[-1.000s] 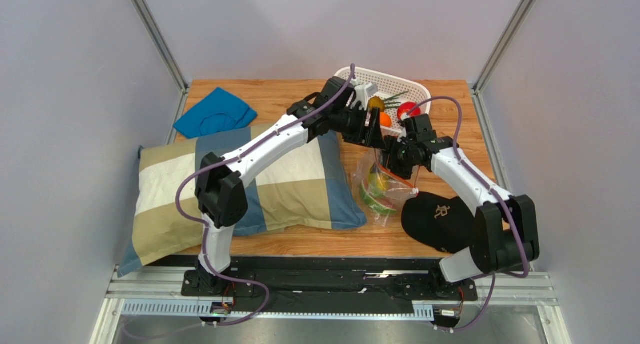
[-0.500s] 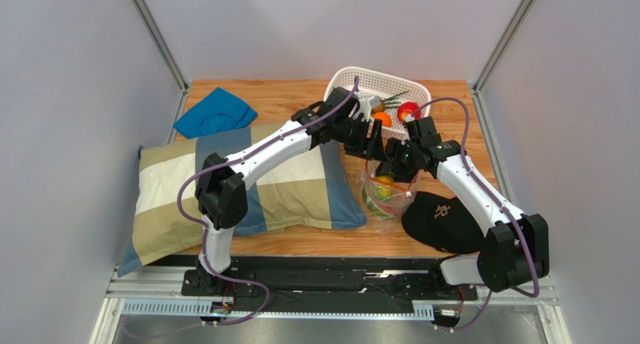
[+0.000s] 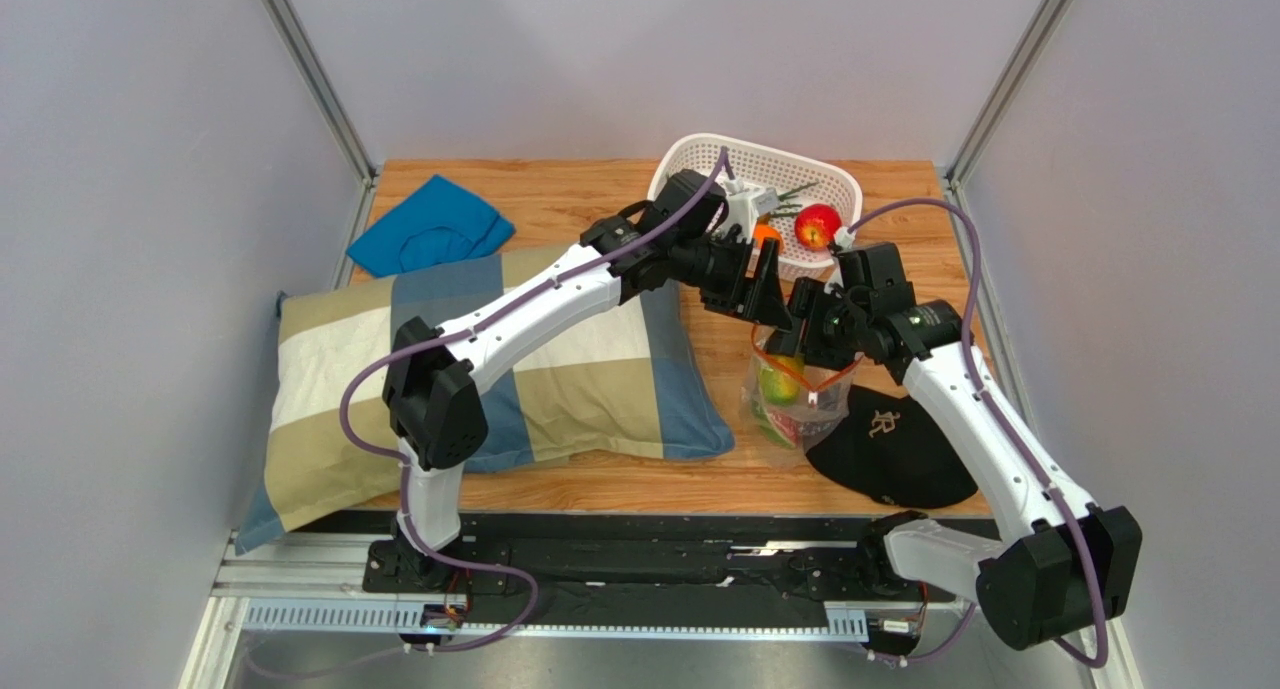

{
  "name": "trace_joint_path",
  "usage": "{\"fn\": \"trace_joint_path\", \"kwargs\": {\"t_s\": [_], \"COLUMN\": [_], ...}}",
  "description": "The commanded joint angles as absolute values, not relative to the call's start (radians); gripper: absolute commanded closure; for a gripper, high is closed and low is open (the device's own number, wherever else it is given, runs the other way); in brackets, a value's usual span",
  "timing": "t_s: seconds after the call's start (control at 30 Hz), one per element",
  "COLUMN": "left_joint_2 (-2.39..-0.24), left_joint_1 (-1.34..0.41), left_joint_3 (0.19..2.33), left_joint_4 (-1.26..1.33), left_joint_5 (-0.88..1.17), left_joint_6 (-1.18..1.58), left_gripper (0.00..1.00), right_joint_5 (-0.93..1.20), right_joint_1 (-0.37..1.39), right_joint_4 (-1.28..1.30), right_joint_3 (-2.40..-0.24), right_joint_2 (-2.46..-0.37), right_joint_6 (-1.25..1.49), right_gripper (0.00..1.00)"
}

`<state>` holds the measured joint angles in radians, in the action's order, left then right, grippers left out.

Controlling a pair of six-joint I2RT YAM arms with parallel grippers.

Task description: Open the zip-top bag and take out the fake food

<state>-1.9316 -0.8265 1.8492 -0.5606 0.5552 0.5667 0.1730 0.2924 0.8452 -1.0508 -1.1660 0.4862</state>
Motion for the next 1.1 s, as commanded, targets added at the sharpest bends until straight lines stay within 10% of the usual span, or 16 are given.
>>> {"fn": "trace_joint_path", "kwargs": {"t_s": [0.0,1.07], "left_joint_2": [-1.953,-1.852], "left_joint_1": [-0.772,-0.726], "left_joint_3": [1.833,1.52], "left_joint_4": [-0.686,-0.196], "left_joint_5": [0.431,0.761], "left_joint_6": [0.508,0.743], "left_gripper": [0.34,0.27], "right_joint_5": [0.199,0.025], "right_joint_1": [0.291,0.276], "right_joint_4": [0.796,0.883], "right_joint_3": [-1.115,-1.382], "right_joint_2": [-1.08,-1.212], "right_joint_6": [0.489,0.548], "right_gripper": [1.0,1.0]}}
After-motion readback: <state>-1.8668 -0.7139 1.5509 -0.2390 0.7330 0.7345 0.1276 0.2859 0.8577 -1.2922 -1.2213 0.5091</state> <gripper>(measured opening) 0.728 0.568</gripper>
